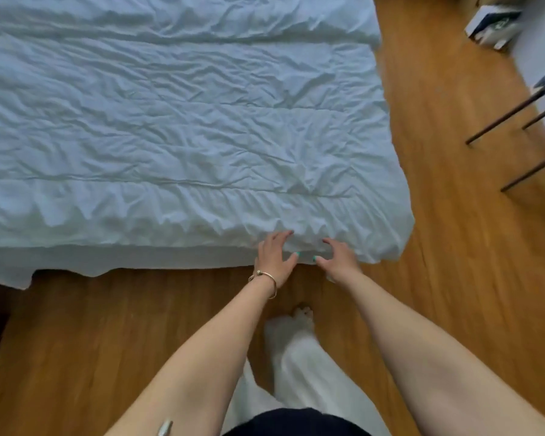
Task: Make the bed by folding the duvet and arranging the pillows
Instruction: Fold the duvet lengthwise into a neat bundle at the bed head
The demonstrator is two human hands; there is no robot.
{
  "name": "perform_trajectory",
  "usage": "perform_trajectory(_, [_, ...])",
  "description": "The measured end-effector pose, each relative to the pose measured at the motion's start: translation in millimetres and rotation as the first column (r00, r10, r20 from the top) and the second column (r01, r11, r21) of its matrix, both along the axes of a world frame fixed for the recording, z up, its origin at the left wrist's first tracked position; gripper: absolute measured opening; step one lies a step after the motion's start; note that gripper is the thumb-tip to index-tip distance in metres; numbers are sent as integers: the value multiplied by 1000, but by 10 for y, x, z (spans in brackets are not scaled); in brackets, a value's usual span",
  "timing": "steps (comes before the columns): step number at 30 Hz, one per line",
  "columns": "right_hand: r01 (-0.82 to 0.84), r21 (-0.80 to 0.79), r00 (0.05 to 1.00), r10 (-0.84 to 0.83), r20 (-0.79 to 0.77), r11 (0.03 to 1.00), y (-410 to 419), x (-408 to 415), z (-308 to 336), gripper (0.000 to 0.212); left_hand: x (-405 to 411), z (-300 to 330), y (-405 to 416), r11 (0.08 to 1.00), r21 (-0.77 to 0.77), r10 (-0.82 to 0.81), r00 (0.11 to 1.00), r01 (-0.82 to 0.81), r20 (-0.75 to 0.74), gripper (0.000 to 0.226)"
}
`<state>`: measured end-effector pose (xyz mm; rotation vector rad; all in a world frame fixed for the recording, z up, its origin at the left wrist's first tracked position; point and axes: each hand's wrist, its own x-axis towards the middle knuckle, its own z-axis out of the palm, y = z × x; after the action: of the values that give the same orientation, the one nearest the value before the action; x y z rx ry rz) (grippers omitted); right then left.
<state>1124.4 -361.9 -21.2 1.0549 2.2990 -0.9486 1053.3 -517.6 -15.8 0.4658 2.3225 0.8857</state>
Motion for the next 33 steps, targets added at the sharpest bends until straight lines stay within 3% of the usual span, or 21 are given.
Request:
perform_trajectory(3, [55, 54, 998, -54, -25, 997, 555, -49, -228, 58, -101, -306, 497, 1000, -3, 11, 997, -12, -71, 34])
perform_trajectory(6, [-27, 163, 999, 33, -35, 986, 1065, -110, -500, 62, -261, -671, 979, 993, -73, -105, 979, 93, -177, 35])
perform_trajectory(10, [-223, 236, 975, 214, 63, 946, 1471, -64, -925, 77, -399, -1057, 1408, 937, -215, -311, 937, 274, -159, 59])
perform_trajectory(14, [-551, 294, 833, 494, 247, 781, 1795, -2, -1208, 110, -450, -1402, 1460, 826, -371, -513, 839, 424, -184, 91])
perform_trajectory(16, [-597, 359, 801, 563, 206, 718, 1956, -7, -1279, 106, -436, -1533, 1454, 872, -314, -466, 831, 375, -302, 90])
perform_trajectory(19, [-513, 442, 808, 588, -42, 736, 2158, -12, -1249, 73, -459, -1596, 1478, 949, -180, -313, 838, 258, -448, 63])
perform_trajectory(24, [-390, 162, 874, 420, -245, 906, 2491, -152, -732, 42, -534, -1006, 1671, 988, -47, -155, 887, 149, -434, 35])
perform_trajectory(28, [-369, 41, 831, 350, -432, 928, 3056, -582, -313, 35, -869, -437, 2186, 991, -112, -115, 884, 71, -453, 40])
perform_trajectory(31, [-501, 209, 787, 542, -293, 840, 3426, -1036, -109, 28, -1173, -202, 2532, 957, -274, -18, 922, -96, -388, 32])
perform_trajectory(33, [-477, 307, 821, 542, -180, 824, 3694, -1255, -17, 42, -1418, -107, 2808, 901, -421, -46, 943, -104, -331, 16])
